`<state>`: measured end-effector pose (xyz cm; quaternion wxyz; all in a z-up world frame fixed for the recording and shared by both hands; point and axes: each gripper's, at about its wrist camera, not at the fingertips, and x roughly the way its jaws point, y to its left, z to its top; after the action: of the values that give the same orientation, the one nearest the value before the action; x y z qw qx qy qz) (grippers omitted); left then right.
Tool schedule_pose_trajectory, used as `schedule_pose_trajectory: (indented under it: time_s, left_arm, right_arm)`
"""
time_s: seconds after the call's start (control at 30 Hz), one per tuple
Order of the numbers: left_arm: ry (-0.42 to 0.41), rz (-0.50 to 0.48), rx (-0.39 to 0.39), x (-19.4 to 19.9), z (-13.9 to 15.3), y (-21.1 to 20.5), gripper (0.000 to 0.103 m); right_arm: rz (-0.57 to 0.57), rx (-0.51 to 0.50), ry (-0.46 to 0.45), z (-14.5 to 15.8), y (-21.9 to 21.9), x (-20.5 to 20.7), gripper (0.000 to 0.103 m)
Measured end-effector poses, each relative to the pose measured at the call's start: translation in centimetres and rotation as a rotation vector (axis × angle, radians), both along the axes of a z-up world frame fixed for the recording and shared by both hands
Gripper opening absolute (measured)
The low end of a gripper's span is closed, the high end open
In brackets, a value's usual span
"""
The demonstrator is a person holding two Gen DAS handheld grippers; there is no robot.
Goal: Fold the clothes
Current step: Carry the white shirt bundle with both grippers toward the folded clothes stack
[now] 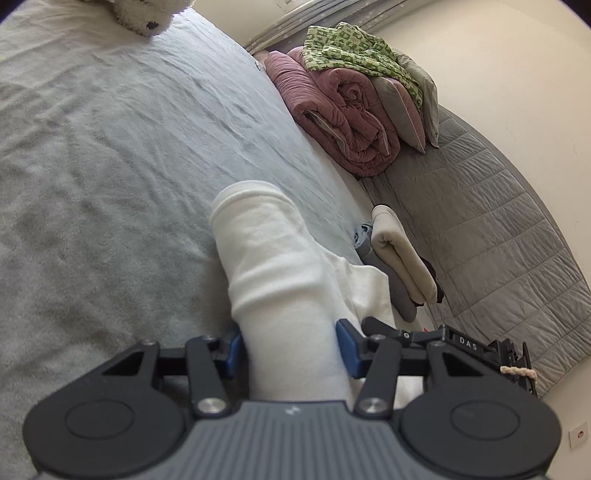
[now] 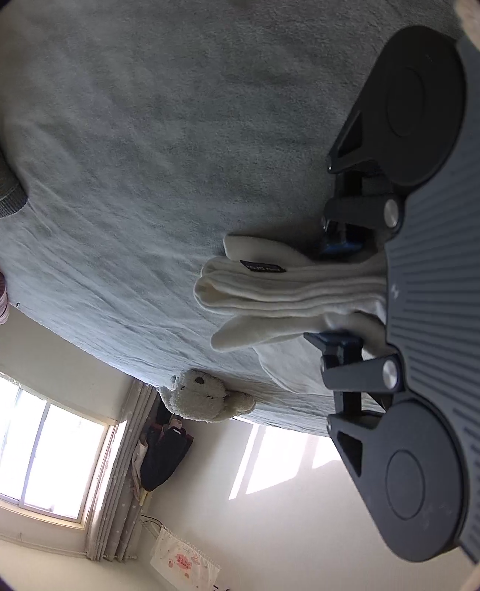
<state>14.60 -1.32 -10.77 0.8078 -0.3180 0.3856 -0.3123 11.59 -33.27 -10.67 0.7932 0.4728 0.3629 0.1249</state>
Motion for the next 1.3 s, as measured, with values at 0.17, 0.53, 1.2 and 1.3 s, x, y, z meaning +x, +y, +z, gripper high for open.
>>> schedule_pose_trajectory:
  time_s: [0.17, 0.53, 1.2, 1.3]
  left_arm:
    - [0.014, 0.040, 0.018, -0.1, 1.7, -0.5, 0.038]
    - [-0.111, 0.021, 0.079, 3.8, 10.0, -3.6, 0.037]
    - [-0.326, -0.169, 0.004, 16.9, 15.0, -24.1, 0.037]
    - [-0.360, -0.228, 0.007, 17.6, 14.9, -28.1, 0.037]
  right_arm:
    - [-0.048, 0.010, -0.031, 0.6, 0.9, -1.1, 0.036]
    - [-0.125, -0.011, -0.115, 7.1, 0.0, -0.3, 0.036]
    - [-0.392, -0.263, -0.475, 11.2, -14.7, 6.2, 0.036]
    - [-0.462, -0.292, -0.527, 10.1, -17.1, 6.0, 0.036]
